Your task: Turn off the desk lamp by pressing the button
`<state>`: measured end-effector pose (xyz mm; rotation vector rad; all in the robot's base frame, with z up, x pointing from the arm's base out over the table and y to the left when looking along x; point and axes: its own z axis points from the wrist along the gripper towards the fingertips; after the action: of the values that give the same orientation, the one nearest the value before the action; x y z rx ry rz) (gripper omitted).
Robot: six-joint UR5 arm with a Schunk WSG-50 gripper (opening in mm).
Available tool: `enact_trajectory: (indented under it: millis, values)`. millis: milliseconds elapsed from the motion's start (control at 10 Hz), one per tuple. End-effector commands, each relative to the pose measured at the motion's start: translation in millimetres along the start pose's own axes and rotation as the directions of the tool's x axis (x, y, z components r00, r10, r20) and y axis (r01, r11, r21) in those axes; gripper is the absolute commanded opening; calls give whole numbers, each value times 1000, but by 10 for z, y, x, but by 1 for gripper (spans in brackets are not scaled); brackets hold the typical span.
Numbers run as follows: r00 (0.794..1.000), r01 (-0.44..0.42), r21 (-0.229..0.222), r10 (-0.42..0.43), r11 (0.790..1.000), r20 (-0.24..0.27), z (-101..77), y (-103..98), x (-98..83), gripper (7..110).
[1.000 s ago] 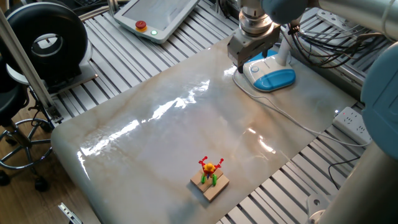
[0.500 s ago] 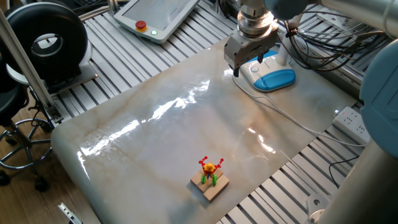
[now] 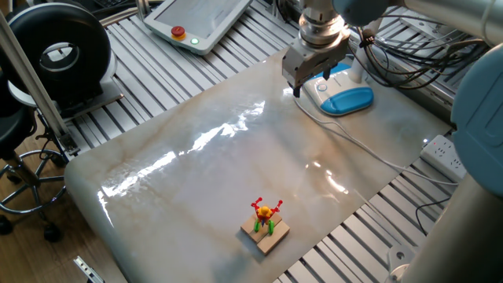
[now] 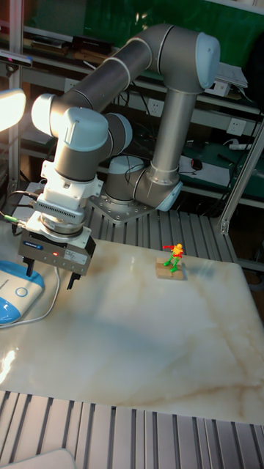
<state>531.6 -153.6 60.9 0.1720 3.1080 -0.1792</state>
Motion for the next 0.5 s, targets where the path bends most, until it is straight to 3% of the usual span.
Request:
enact_trajectory:
  millis: [0,400]
  values:
    - [1000,11,-14,-11,1000,29,21,24,-103,88]
    - [999,19,-15,-19,1000,37,84,-5,-150,88]
